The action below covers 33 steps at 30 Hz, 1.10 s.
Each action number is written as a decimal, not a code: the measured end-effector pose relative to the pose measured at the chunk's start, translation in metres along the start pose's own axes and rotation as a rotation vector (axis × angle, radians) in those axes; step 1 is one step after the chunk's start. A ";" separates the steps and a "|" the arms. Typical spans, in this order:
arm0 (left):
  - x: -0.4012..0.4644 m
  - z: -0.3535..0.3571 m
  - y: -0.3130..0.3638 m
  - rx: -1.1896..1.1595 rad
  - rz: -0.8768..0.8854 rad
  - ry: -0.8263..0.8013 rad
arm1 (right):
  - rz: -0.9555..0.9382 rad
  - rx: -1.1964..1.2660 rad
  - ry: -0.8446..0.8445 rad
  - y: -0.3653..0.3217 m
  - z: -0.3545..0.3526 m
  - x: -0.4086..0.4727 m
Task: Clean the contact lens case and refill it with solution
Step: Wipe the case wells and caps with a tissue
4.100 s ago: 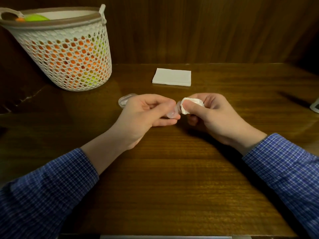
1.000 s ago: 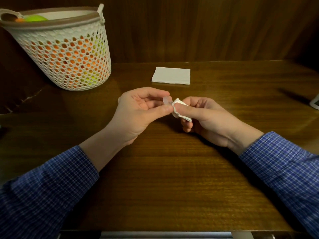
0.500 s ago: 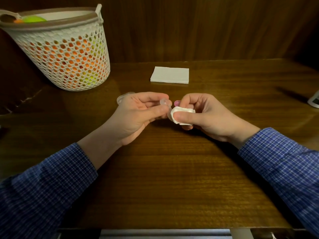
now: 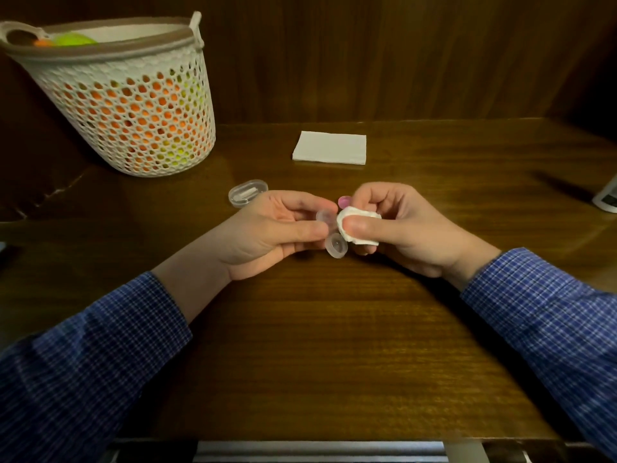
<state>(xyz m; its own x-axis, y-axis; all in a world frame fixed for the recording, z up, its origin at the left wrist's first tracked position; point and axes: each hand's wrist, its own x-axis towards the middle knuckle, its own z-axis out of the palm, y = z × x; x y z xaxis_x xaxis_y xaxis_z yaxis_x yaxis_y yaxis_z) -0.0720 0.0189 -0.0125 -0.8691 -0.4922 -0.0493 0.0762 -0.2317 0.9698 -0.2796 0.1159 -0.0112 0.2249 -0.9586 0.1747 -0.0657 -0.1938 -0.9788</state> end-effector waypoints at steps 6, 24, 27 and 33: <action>0.002 -0.002 -0.003 0.040 0.037 0.046 | -0.015 -0.132 0.070 0.005 0.008 0.001; 0.003 -0.004 -0.001 -0.039 -0.014 0.016 | -0.270 -0.343 0.310 0.004 0.001 -0.003; 0.004 -0.006 -0.002 -0.092 -0.021 0.032 | -0.339 -0.397 0.312 0.005 0.006 -0.003; 0.005 -0.007 -0.003 -0.124 0.000 0.031 | -0.318 -0.319 0.270 0.001 0.004 -0.003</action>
<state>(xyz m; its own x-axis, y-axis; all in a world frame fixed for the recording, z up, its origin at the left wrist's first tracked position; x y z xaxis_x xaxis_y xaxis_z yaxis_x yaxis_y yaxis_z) -0.0728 0.0113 -0.0171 -0.8535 -0.5178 -0.0585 0.1379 -0.3326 0.9329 -0.2762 0.1194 -0.0135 0.0261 -0.8533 0.5207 -0.3375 -0.4978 -0.7989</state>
